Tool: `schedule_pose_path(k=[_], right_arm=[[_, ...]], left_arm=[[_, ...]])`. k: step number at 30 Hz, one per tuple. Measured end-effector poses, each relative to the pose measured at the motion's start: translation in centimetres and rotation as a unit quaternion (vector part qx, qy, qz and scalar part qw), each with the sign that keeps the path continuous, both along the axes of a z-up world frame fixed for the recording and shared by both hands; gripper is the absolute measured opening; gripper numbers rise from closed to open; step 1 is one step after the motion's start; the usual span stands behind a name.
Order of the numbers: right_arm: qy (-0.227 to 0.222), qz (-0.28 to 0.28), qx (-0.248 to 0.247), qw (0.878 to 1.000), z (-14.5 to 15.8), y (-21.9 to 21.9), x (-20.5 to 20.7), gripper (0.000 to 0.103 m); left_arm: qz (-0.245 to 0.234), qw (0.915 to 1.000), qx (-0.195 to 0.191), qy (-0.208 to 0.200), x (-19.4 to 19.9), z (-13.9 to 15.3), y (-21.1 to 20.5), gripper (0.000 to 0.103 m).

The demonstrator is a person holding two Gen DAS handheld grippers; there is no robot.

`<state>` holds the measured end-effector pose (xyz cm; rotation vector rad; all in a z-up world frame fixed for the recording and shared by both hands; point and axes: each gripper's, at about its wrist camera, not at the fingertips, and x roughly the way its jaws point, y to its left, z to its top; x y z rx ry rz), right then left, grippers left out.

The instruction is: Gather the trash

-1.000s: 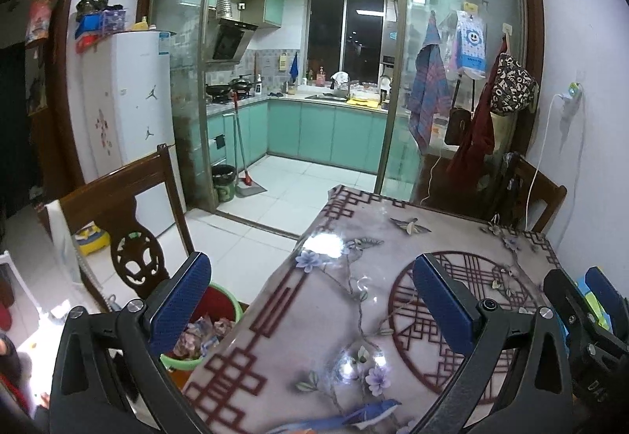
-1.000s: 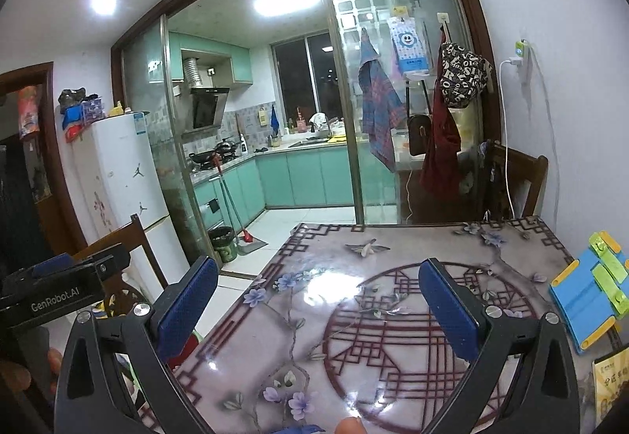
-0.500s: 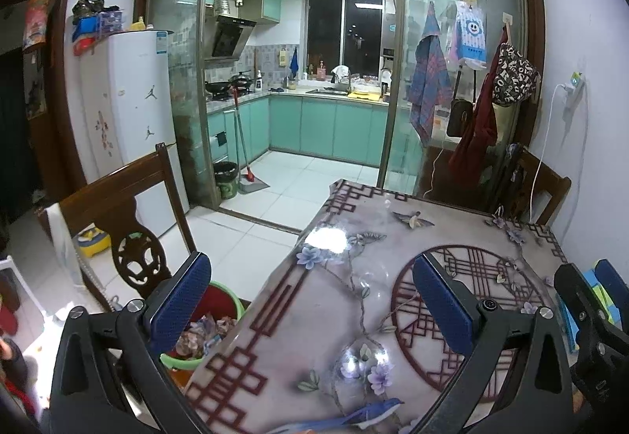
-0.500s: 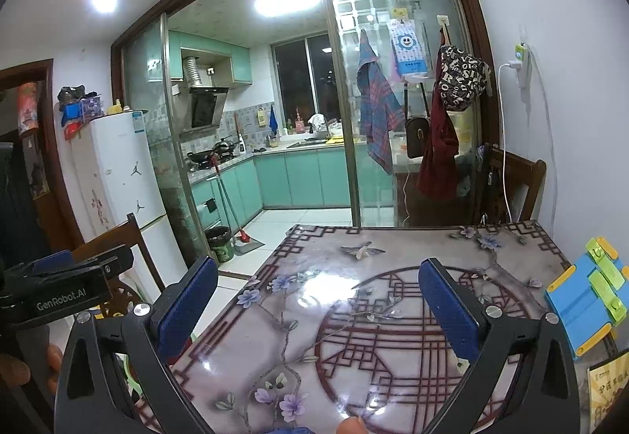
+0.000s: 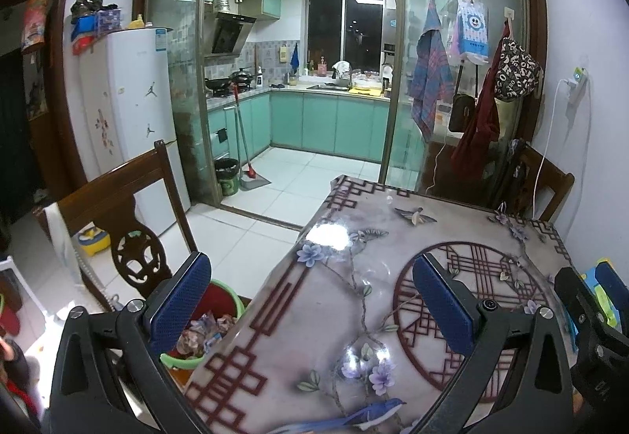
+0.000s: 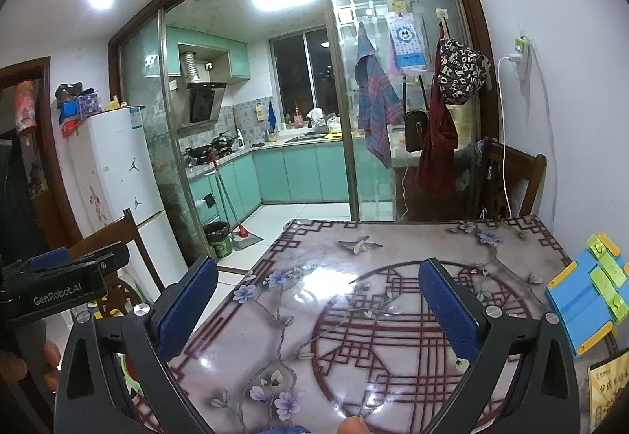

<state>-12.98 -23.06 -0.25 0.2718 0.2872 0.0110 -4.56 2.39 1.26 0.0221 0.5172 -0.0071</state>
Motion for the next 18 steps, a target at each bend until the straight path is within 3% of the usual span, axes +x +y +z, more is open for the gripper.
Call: schedule_pose_path(k=[18], right_arm=[[0.024,-0.008,0.008,1.000,-2.0,-1.4,2.9,0.102]], left_arm=[[-0.017,0.9994,0.002,0.029,2.9,-1.2,-2.1,0.103]])
